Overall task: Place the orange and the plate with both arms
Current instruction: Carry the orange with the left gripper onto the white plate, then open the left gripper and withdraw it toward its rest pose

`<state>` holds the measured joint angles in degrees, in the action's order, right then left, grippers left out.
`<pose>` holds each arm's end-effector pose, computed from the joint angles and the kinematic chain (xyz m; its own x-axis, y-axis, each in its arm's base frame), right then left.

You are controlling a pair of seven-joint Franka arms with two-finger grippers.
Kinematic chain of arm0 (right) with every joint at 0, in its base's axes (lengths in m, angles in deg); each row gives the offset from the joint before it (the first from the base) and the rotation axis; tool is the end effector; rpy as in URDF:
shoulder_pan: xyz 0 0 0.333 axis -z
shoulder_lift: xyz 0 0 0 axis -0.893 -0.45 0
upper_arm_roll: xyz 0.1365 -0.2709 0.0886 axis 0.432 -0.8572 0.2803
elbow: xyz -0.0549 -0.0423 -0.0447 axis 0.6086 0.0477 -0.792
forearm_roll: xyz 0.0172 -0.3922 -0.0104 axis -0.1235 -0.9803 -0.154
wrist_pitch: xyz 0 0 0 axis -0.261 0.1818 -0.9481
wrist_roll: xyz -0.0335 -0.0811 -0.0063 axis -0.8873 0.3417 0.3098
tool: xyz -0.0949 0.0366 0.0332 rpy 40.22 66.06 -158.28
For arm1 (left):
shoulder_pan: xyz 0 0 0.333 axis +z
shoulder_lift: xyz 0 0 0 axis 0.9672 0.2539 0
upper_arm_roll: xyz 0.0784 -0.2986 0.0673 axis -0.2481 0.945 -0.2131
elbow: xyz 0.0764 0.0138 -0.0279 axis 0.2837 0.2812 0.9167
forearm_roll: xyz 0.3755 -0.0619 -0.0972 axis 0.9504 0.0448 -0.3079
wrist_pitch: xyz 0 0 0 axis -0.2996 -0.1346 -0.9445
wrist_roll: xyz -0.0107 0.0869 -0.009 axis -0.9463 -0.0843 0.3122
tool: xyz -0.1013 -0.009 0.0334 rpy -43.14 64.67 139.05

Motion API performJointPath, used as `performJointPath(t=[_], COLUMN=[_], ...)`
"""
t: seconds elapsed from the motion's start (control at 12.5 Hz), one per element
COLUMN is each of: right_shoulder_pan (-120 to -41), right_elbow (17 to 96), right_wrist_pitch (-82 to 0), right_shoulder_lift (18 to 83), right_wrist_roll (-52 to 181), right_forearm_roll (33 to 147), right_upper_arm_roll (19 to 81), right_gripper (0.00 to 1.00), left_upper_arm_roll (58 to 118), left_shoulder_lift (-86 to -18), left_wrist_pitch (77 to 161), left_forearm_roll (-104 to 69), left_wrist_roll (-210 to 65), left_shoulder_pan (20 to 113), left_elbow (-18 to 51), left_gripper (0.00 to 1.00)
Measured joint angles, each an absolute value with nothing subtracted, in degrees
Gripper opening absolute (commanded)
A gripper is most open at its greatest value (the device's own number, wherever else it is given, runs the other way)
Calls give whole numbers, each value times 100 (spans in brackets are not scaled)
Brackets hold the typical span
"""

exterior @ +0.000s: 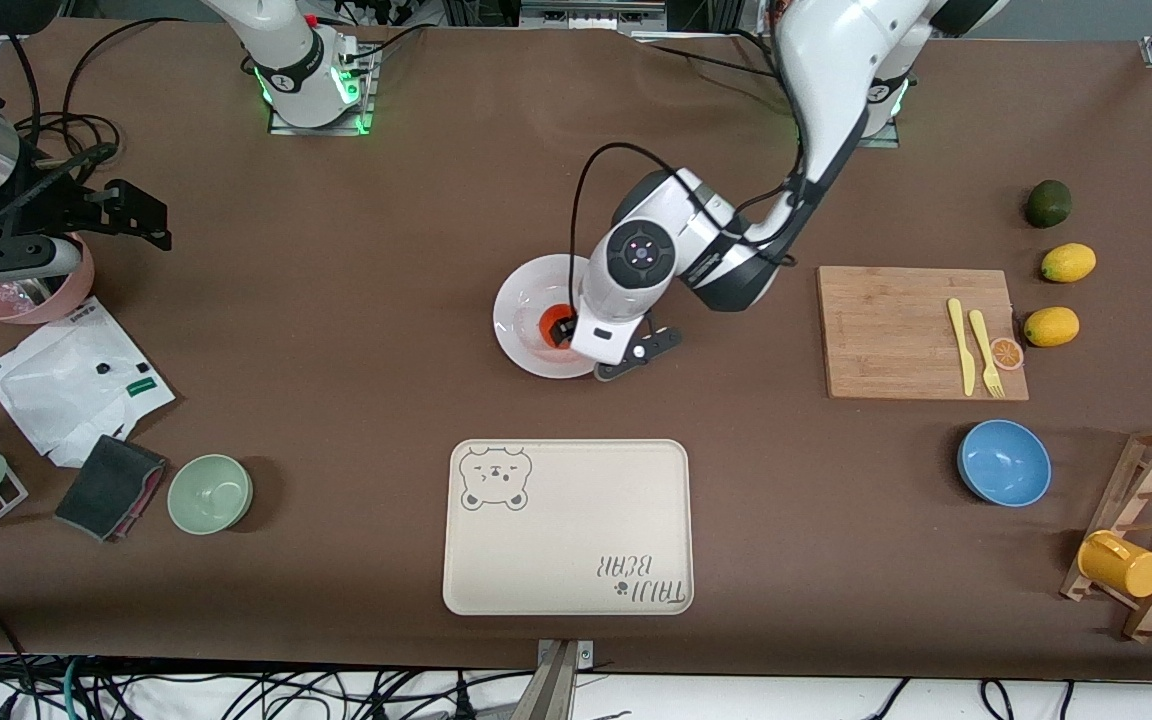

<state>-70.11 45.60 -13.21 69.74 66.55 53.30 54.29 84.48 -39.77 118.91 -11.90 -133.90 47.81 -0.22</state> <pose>0.5674 0.0559 0.6016 0.9860 0.1502 -0.0724 0.1502 -0.9886 -0.0061 0.5488 -0.4564 0.3084 0.8468 0.4886 -0.2102 0.5047 -0.8629 0.0274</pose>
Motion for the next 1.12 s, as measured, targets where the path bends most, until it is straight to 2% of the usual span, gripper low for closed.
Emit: performJointPath(t=[0.4, 0.64, 1.12], right_shoulder_pan=[-7010, -7008, -7092], right_elbow=[4559, 4558, 4570], right_wrist_pitch=[-1321, -1311, -1066], right_shoulder_lift=[6973, 6973, 6879], right_wrist_roll=[6655, 6655, 6643], right_forearm_roll=[5330, 5328, 5327], right_upper_arm_roll=[5428, 5385, 5438], right_gripper=[100, 100, 100], left_upper_arm_roll=[8310, 8289, 8259], left_shoulder_lift=[-4919, -5402, -6246], left_wrist_pitch=[11247, 10639, 10157], left_forearm_roll=[-1011, -967, -841], left_wrist_roll=[-12783, -11574, -8557], left_shoulder_pan=[5434, 6016, 7250], left_elbow=[-39, -39, -18], left_gripper=[100, 100, 100])
